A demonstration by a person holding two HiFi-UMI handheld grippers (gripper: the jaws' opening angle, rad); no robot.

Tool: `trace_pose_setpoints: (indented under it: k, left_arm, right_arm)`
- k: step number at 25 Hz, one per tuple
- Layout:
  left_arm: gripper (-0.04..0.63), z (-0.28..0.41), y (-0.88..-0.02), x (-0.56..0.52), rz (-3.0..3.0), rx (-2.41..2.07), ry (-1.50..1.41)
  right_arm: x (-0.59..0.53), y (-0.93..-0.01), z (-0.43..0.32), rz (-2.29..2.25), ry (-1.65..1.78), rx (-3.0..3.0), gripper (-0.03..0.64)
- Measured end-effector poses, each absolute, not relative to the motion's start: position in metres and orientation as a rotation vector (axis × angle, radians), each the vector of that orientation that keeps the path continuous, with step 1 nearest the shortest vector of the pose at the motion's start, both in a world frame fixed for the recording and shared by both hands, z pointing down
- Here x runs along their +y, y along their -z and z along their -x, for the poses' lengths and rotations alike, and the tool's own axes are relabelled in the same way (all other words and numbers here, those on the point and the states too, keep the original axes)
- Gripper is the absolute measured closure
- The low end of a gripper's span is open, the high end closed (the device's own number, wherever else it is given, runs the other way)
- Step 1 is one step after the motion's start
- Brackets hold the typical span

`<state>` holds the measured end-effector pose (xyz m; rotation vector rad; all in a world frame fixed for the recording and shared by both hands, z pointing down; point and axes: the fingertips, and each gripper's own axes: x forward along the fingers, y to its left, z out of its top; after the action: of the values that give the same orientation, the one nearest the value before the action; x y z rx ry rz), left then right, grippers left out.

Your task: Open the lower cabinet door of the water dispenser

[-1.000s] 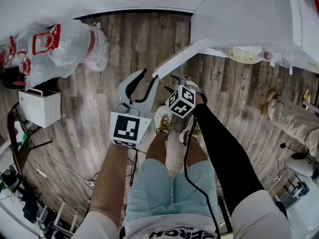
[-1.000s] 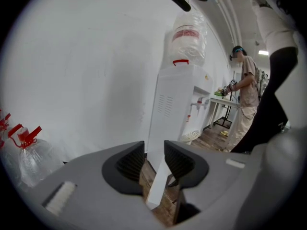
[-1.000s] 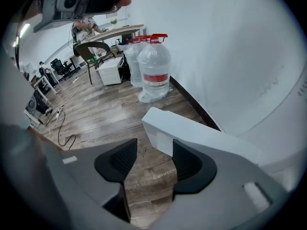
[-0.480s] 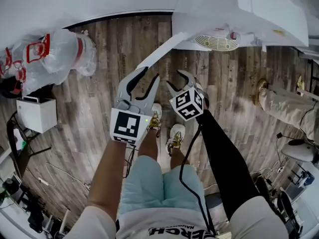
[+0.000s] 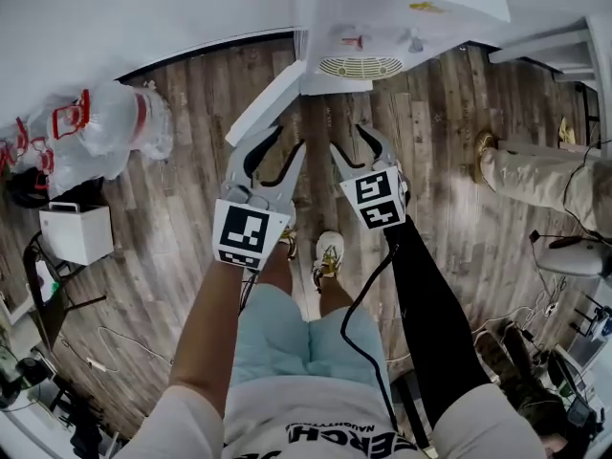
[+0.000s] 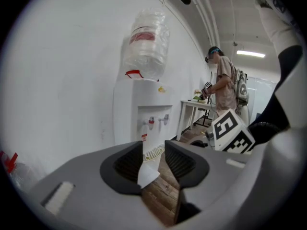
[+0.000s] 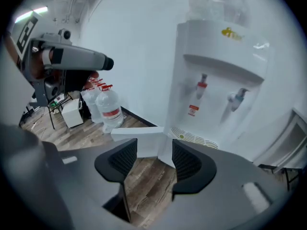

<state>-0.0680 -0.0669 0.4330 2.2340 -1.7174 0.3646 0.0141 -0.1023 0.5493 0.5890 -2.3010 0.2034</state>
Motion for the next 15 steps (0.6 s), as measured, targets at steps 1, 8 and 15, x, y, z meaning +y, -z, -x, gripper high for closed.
trace_pose_setpoints:
  k: [1, 8, 15]
  left_arm:
    - [0.443, 0.06, -0.424, -0.068, -2.237, -1.718, -0.363]
    - [0.439, 0.011, -0.361, -0.049, -2.271, -1.716, -0.374]
    - [0.439, -0.015, -0.292, -0.033, -2.275, -1.757, -0.35]
  right_arm:
    - [-0.106, -0.531, -0.023, -0.616, -0.196, -2.314, 0.405]
    - [-0.109, -0.421, -0.076, -0.809, -0.215, -2.409, 0.405]
    - [-0.084, -0.331, -0.118, -0.921, -0.237, -2.478, 0.405]
